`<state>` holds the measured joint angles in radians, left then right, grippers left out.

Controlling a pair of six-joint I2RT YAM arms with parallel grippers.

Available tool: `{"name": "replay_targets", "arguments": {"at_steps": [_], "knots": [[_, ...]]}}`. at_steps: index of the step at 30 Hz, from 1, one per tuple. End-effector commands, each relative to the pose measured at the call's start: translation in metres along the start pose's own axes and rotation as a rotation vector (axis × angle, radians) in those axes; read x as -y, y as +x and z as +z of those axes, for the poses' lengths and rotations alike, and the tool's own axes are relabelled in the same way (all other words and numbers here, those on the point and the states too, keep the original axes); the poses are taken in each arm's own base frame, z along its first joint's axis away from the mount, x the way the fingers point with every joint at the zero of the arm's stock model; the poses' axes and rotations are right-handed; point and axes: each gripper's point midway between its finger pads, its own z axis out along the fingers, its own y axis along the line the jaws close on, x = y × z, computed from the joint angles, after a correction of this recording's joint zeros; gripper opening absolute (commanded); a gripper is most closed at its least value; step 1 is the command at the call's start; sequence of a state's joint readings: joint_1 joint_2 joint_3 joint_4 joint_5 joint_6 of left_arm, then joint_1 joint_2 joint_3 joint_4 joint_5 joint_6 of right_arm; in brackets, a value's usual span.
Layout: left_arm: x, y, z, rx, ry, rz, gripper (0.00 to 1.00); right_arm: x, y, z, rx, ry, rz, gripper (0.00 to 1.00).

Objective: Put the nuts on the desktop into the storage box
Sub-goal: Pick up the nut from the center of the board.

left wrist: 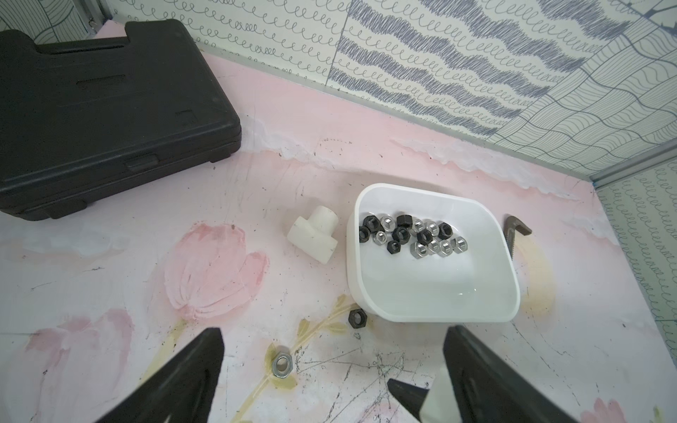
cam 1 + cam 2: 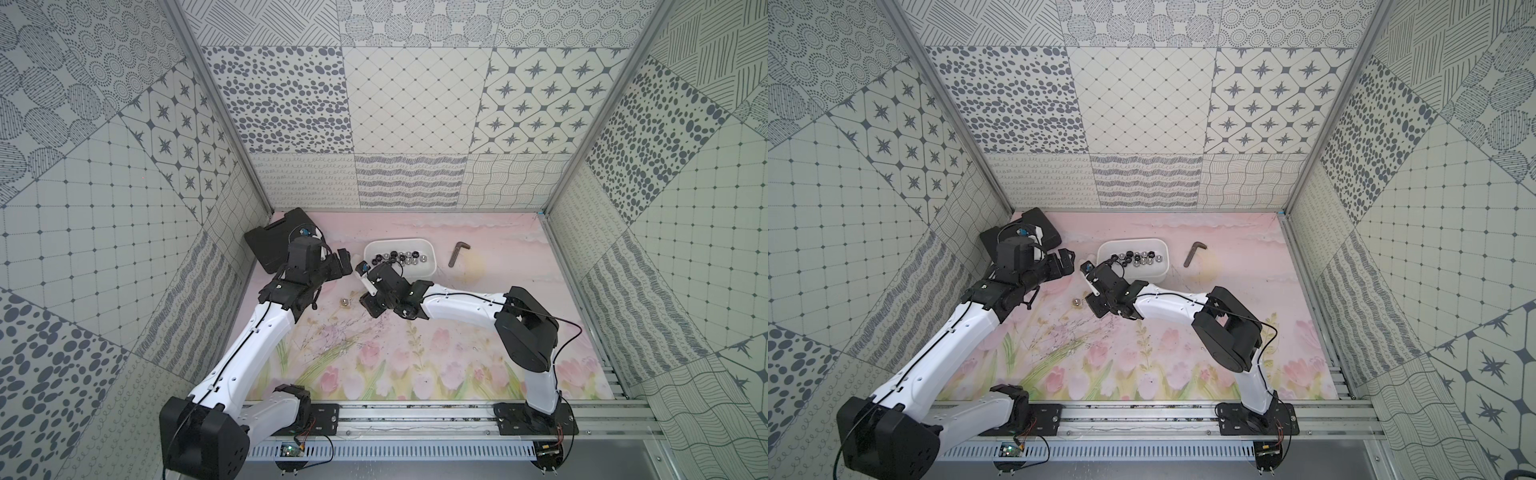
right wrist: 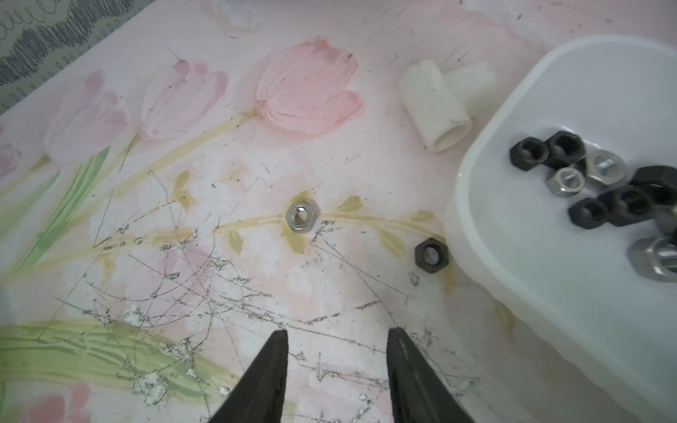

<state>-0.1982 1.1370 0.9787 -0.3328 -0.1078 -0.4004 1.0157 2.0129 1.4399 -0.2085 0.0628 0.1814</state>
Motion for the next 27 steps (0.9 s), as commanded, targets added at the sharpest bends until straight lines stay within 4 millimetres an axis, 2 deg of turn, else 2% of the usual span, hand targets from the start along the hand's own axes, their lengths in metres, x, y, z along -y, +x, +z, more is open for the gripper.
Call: {"name": "replay_targets", "arguments": {"at_steps": [1,7,16,24,27], "knots": [[-0.002,0.005,-0.003,-0.015,-0.008,0.004,0.99,-0.019,-0.009,0.018,0.024,-0.038,0.003,0.57],[-0.004,0.004,-0.004,-0.009,-0.014,0.005,0.99,-0.023,-0.007,0.049,-0.014,-0.007,-0.006,0.61],[-0.005,0.002,-0.006,0.002,-0.026,0.002,0.99,-0.025,0.000,0.085,-0.033,0.021,-0.034,0.62],[-0.005,0.001,-0.005,0.003,-0.023,0.005,0.99,-0.020,0.007,0.106,-0.063,0.062,-0.053,0.61],[-0.005,0.001,-0.005,0.003,-0.022,0.006,0.99,-0.021,0.012,0.109,-0.086,0.061,-0.054,0.55]]}}
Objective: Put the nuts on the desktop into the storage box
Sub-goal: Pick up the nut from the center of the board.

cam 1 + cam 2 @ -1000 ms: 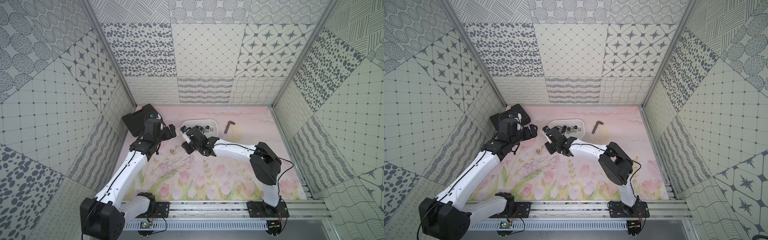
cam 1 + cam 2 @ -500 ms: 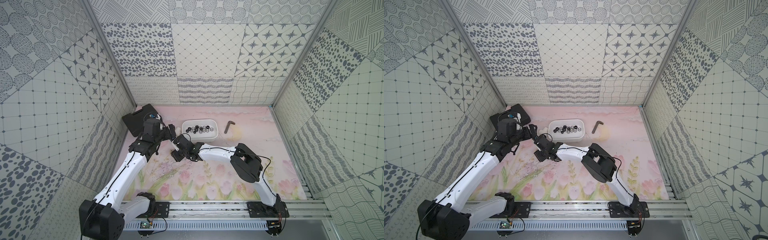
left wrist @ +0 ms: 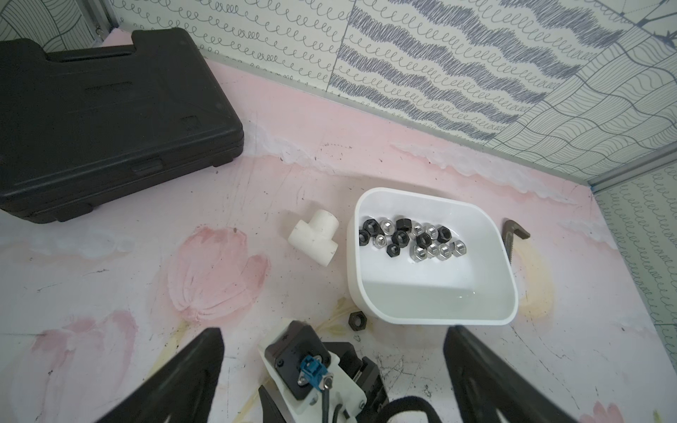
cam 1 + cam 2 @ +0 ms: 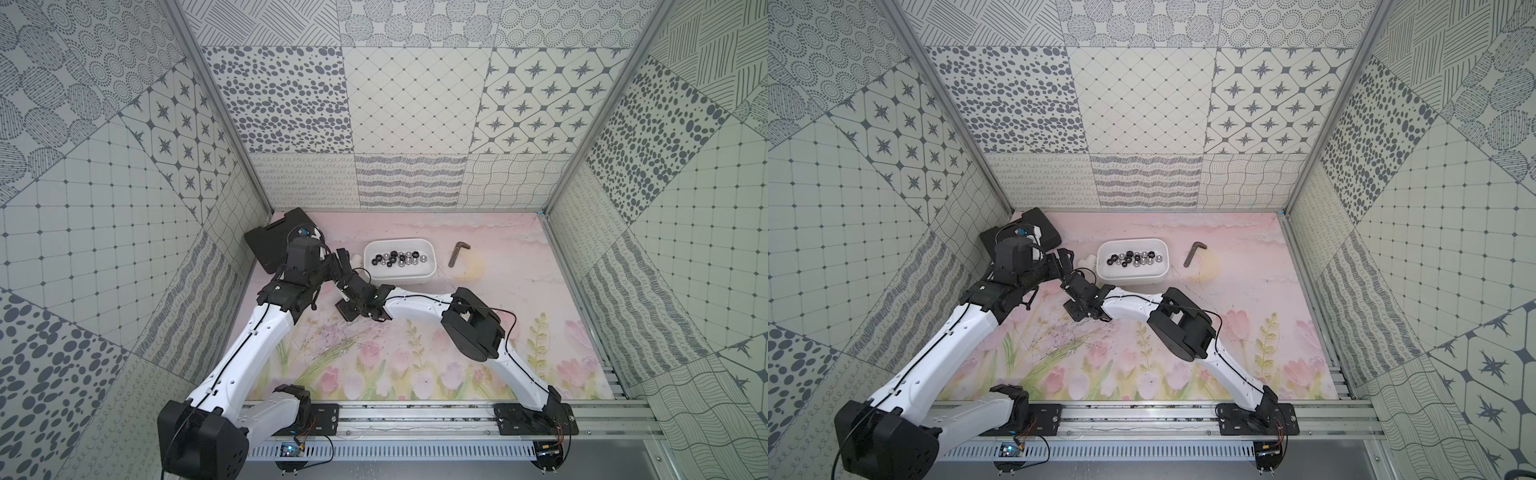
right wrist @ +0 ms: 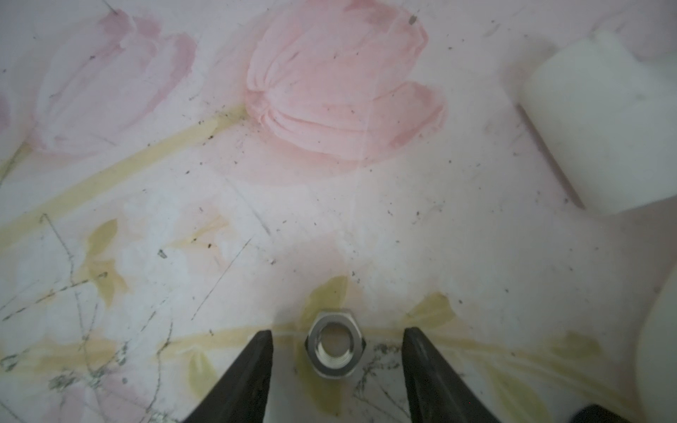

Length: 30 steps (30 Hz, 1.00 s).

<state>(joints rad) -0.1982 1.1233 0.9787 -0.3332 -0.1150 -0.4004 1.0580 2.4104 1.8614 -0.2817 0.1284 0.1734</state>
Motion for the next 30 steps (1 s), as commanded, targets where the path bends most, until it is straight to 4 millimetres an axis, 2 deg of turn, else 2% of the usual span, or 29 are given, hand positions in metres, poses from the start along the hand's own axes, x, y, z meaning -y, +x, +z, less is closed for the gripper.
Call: {"name": "replay_targets", "arguments": {"at_steps": [1,5,10,12,15,19,24,27,30], "knots": [[-0.004,0.005,-0.001,-0.013,-0.021,0.007,0.99,0.000,0.018,0.012,-0.055,0.018,-0.014,0.54],[-0.005,0.004,0.000,-0.011,-0.023,0.008,0.99,0.003,0.028,0.013,-0.076,0.034,-0.026,0.49],[-0.005,0.003,0.000,-0.011,-0.022,0.009,0.99,0.006,0.041,0.009,-0.102,0.043,-0.041,0.30],[-0.005,0.004,0.000,-0.012,-0.022,0.009,0.99,0.005,0.041,0.006,-0.095,0.042,-0.042,0.24],[-0.004,0.004,0.000,-0.013,-0.022,0.010,0.99,0.002,0.035,-0.006,-0.056,0.020,-0.038,0.20],[-0.005,0.005,0.001,-0.017,-0.024,0.009,0.99,0.003,0.015,-0.041,0.037,0.007,-0.018,0.20],[-0.005,0.006,0.002,-0.021,-0.022,0.009,0.99,0.030,-0.026,-0.111,0.213,0.028,0.031,0.19],[-0.004,0.006,0.002,-0.021,-0.020,0.007,0.99,0.064,-0.046,-0.150,0.303,0.036,0.107,0.20],[-0.004,0.006,0.001,-0.019,-0.021,0.007,0.99,0.109,-0.052,-0.171,0.334,0.099,0.185,0.21]]}}
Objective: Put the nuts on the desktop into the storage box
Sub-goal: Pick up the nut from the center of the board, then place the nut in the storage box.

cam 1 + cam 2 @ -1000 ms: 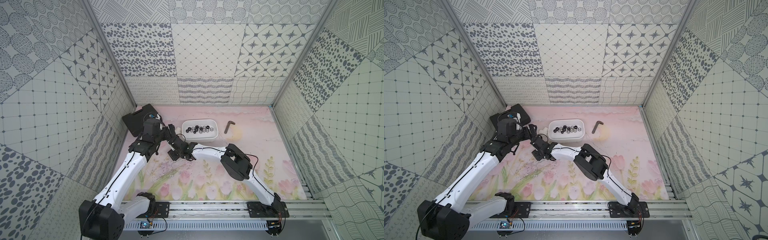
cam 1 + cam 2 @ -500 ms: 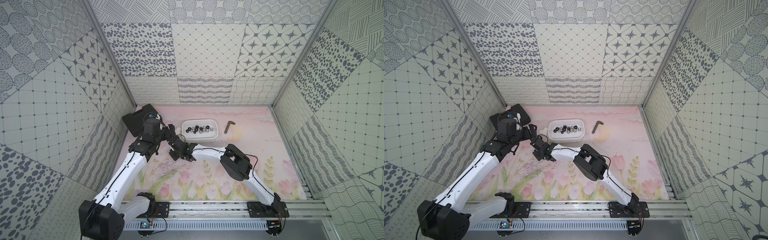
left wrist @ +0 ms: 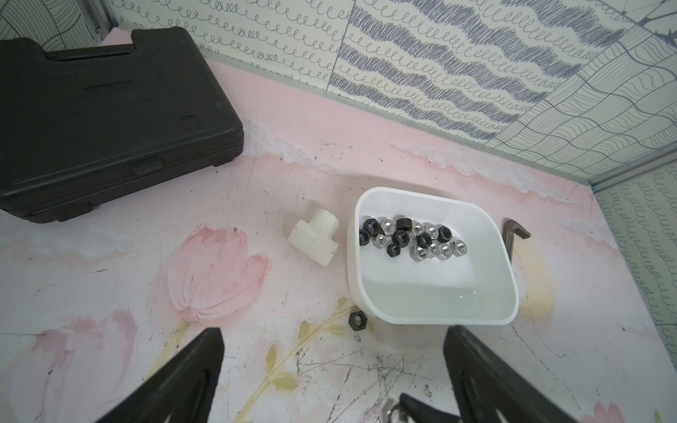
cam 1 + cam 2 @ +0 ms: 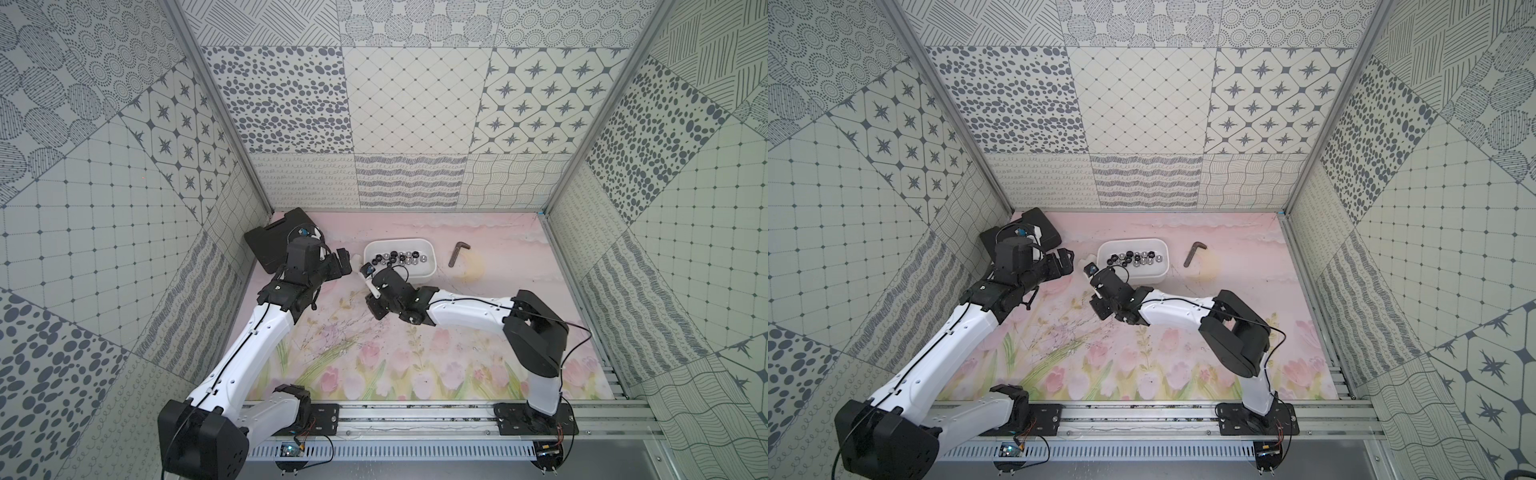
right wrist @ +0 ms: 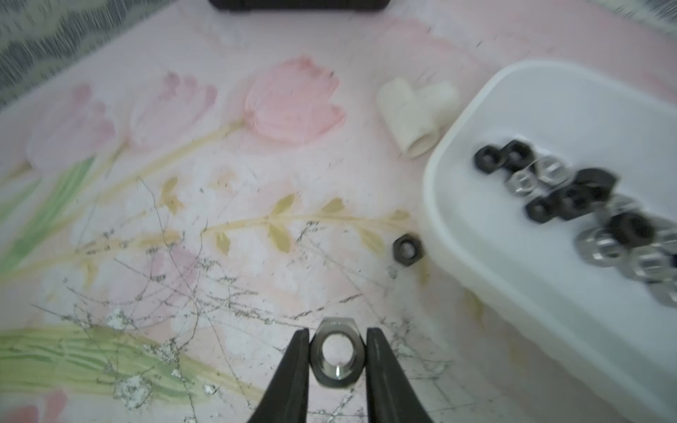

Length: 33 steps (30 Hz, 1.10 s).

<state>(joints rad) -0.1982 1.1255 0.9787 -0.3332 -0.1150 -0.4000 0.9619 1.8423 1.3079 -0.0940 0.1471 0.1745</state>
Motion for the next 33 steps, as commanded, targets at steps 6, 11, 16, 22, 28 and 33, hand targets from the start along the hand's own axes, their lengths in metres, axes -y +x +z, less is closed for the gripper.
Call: {"name": "replay_targets", "arguments": {"at_steps": [6,11,16,22,28,33], "knots": [[-0.004,0.006,0.001,-0.021,-0.019,0.006,0.99,0.112,-0.035,-0.002,0.060,0.189,0.158,0.20],[-0.005,0.006,0.000,-0.022,-0.022,0.007,0.99,0.140,-0.023,0.031,-0.010,0.236,0.167,0.20],[-0.005,0.007,0.000,-0.022,-0.020,0.005,0.99,0.148,-0.005,0.065,-0.079,0.249,0.160,0.20],[-0.005,0.007,0.000,-0.021,-0.021,0.005,0.99,0.151,0.001,0.092,-0.107,0.257,0.154,0.20],[-0.006,0.007,0.001,-0.023,-0.024,0.006,0.99,0.154,-0.002,0.107,-0.105,0.272,0.154,0.21],[-0.005,0.007,0.001,-0.022,-0.023,0.007,0.99,0.157,0.001,0.119,-0.131,0.279,0.148,0.26]]}}
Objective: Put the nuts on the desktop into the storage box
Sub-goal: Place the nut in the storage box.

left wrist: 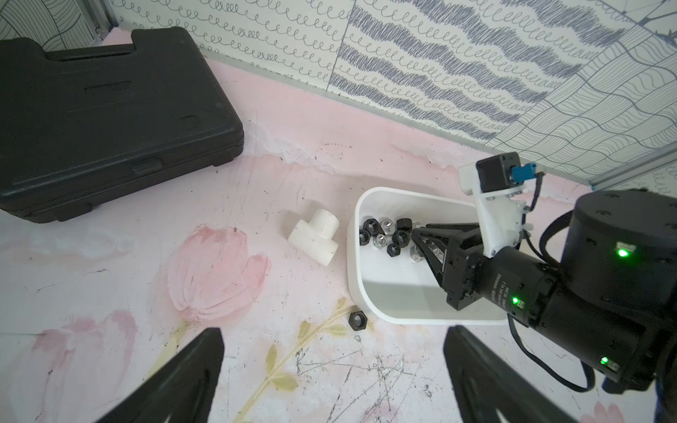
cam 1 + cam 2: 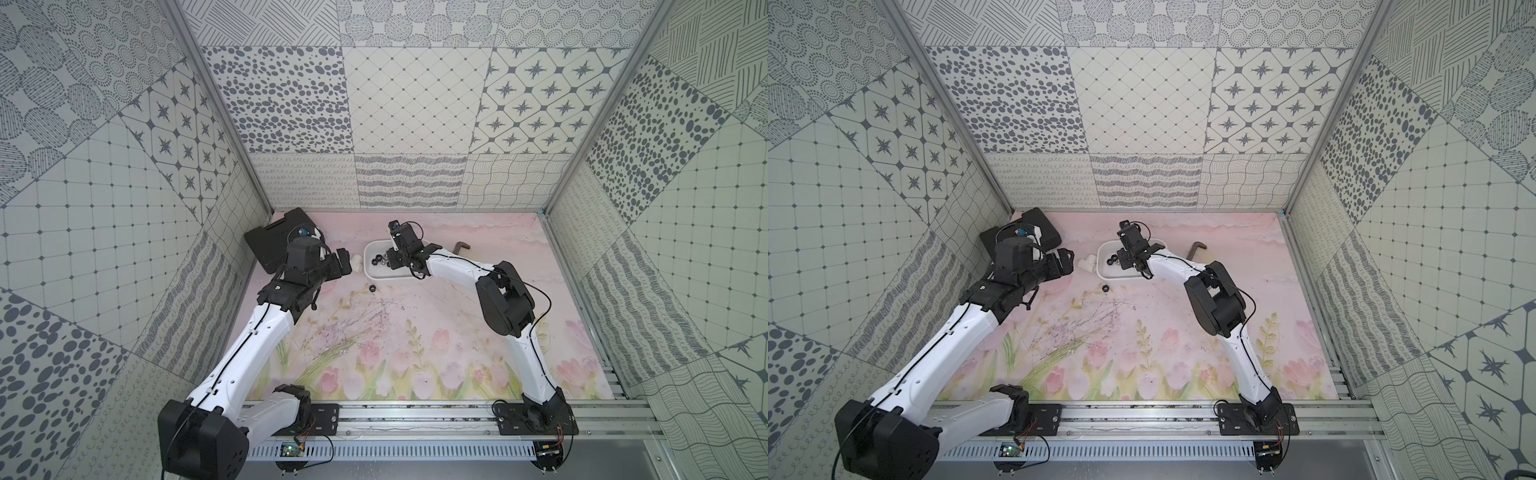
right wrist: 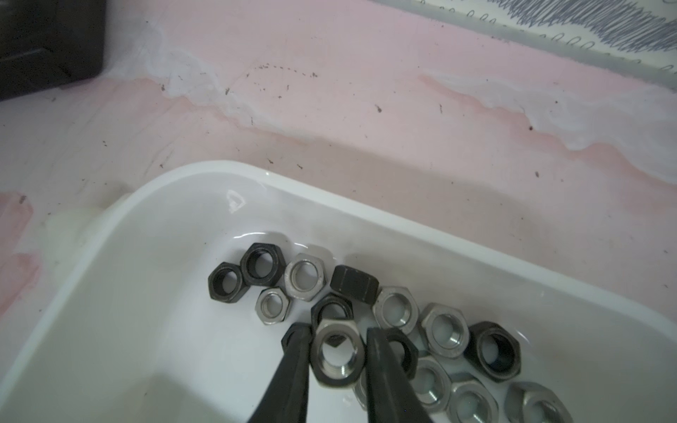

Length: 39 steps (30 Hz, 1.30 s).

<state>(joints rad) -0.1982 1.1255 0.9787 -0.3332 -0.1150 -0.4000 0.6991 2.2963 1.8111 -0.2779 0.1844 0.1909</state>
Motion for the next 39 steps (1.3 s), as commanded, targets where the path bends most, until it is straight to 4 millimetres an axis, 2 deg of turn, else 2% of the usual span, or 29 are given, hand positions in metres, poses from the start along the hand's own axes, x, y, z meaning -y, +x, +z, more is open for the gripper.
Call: {"name": "replay_targets", "arguments": {"at_steps": [1,4,10,16,20,25,28,33,39], "knots": [[-0.005,0.007,0.001,-0.022,-0.021,0.007,0.99,0.002,0.004,0.013,-0.020,0.018,-0.016,0.28],[-0.005,0.007,0.001,-0.022,-0.024,0.009,0.99,0.003,0.005,0.017,-0.027,0.027,-0.017,0.41],[-0.004,0.007,0.003,-0.023,-0.021,0.009,0.99,0.002,0.000,0.005,-0.002,0.020,-0.009,0.48],[-0.004,0.006,0.003,-0.022,-0.019,0.008,0.99,-0.004,-0.013,-0.039,0.073,-0.002,-0.016,0.48],[-0.003,0.007,0.003,-0.026,-0.018,0.009,0.99,-0.029,-0.011,-0.072,0.094,-0.081,-0.049,0.48],[-0.003,0.007,0.004,-0.027,-0.017,0.009,0.99,-0.066,0.009,-0.105,0.090,-0.180,-0.085,0.48],[-0.003,0.007,0.003,-0.028,-0.018,0.009,0.99,-0.088,0.027,-0.112,0.054,-0.230,-0.081,0.47],[-0.003,0.006,0.002,-0.023,-0.018,0.010,0.99,-0.114,0.060,-0.108,-0.007,-0.256,-0.061,0.47],[-0.004,0.006,0.001,-0.022,-0.018,0.008,0.99,-0.119,0.087,-0.087,-0.071,-0.234,-0.035,0.47]]}}
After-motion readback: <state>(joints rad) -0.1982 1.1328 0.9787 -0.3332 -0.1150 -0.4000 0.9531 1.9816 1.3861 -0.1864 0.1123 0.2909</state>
